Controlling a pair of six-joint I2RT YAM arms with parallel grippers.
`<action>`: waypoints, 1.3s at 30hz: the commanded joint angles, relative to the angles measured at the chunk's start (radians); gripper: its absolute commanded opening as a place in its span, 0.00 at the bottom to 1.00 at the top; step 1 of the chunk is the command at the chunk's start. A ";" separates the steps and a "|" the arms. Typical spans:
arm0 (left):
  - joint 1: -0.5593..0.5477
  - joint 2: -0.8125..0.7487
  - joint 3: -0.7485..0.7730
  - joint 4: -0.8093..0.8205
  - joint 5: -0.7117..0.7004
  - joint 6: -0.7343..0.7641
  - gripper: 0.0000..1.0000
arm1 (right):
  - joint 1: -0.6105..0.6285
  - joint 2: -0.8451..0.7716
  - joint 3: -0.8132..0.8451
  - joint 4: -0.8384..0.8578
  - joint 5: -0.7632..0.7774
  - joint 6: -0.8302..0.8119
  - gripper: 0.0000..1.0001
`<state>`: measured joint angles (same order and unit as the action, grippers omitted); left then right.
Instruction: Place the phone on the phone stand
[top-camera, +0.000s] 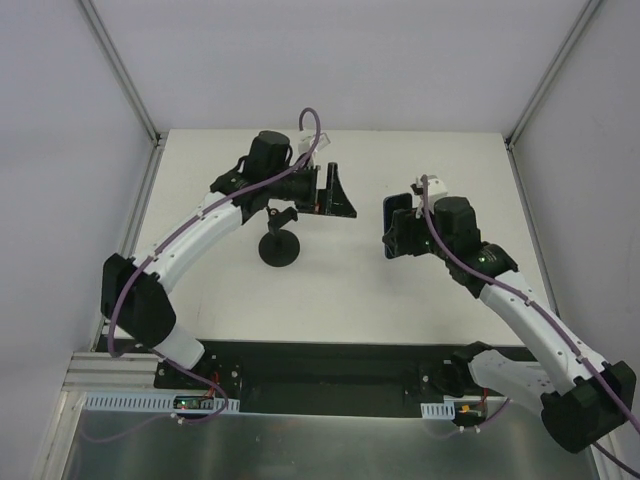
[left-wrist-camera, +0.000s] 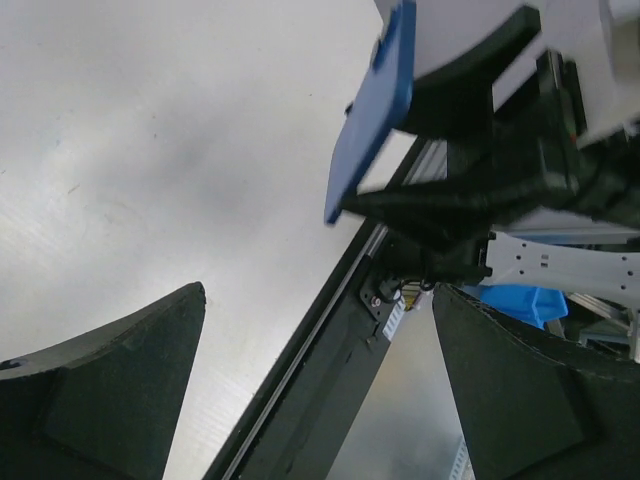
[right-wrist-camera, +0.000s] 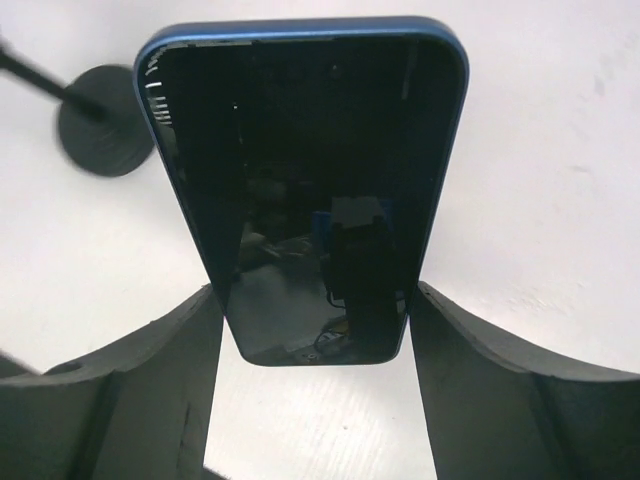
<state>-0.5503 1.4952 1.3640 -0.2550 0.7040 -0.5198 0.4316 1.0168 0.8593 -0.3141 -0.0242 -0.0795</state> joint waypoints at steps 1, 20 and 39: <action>-0.048 0.100 0.132 0.039 0.086 -0.020 0.96 | 0.137 -0.038 0.067 0.024 0.010 -0.072 0.26; -0.126 0.067 0.078 0.039 0.017 0.052 0.00 | 0.406 -0.081 0.107 0.024 0.175 -0.031 0.50; -0.126 -0.661 -0.117 -0.380 -0.656 0.440 0.00 | 0.407 0.293 0.392 0.016 -0.116 -0.198 0.92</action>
<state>-0.6735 0.8577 1.2339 -0.5114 0.1886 -0.1555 0.8394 1.1660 1.0973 -0.3035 0.0048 -0.1616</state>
